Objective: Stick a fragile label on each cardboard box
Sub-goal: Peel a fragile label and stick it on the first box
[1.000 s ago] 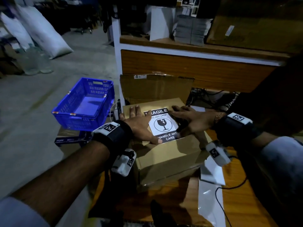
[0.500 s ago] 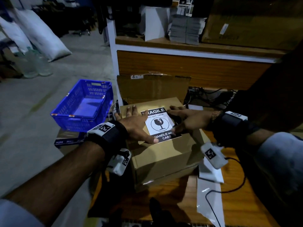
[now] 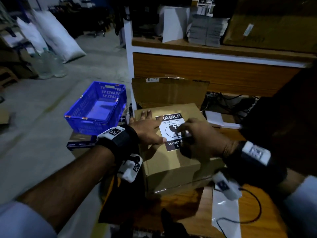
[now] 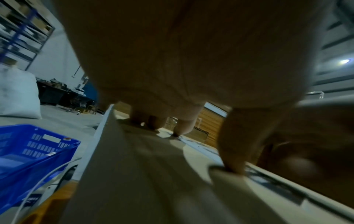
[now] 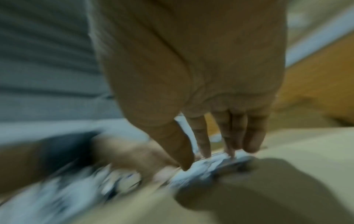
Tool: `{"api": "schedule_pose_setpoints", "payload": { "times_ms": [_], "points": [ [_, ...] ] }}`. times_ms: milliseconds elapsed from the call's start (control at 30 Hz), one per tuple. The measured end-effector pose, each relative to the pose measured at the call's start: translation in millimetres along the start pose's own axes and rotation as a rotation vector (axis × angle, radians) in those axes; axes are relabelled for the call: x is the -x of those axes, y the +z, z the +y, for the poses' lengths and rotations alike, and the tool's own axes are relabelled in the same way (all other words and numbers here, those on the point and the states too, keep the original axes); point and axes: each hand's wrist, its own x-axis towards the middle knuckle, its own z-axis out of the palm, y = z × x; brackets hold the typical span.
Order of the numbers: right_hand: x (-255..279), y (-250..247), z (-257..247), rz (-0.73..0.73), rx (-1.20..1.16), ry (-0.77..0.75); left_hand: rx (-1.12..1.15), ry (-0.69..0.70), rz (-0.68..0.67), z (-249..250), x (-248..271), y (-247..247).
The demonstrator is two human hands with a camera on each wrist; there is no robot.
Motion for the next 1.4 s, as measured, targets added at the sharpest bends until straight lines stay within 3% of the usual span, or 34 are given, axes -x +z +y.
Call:
{"api": "schedule_pose_setpoints", "payload": {
  "times_ms": [67,167,300,367,500,667,833,1000,1100,1233,1400],
  "points": [
    [13.9,23.6,-15.9,0.061,0.068,-0.117,0.019,0.003,0.017,-2.4,0.6,1.1],
    [26.1,39.2,-26.8,0.095,-0.055,-0.098,-0.01,0.009,0.038,-1.9,3.3,4.0],
    [40.8,46.7,-36.7,0.069,-0.044,-0.087,-0.027,0.01,0.052,-1.0,3.5,6.2],
    [45.0,45.5,-37.6,0.053,-0.072,-0.095,-0.027,0.015,0.05,-0.9,3.7,5.4],
    [38.9,44.6,-28.2,0.173,-0.093,-0.071,-0.039,0.015,0.053,-0.9,3.9,4.6],
    [46.6,44.3,-26.1,0.093,-0.111,-0.077,-0.107,0.015,0.074,-2.7,2.1,5.5],
    [47.5,41.5,-18.6,0.188,-0.177,-0.035,-0.159,0.019,0.088,-2.6,1.6,4.6],
    [52.0,38.7,-15.5,0.126,-0.185,-0.121,-0.154,0.024,0.107,-2.1,0.6,2.8],
    [46.7,18.6,-9.9,0.169,-0.216,-0.069,-0.121,0.042,0.171,0.1,3.1,-1.4],
    [38.3,-33.0,-1.0,-0.088,-0.087,0.064,-0.121,0.106,0.239,5.2,5.6,-12.3],
    [-20.1,-54.6,8.7,-0.166,0.037,0.156,-0.081,0.064,0.184,7.7,-16.9,-26.3]
  ]
}}
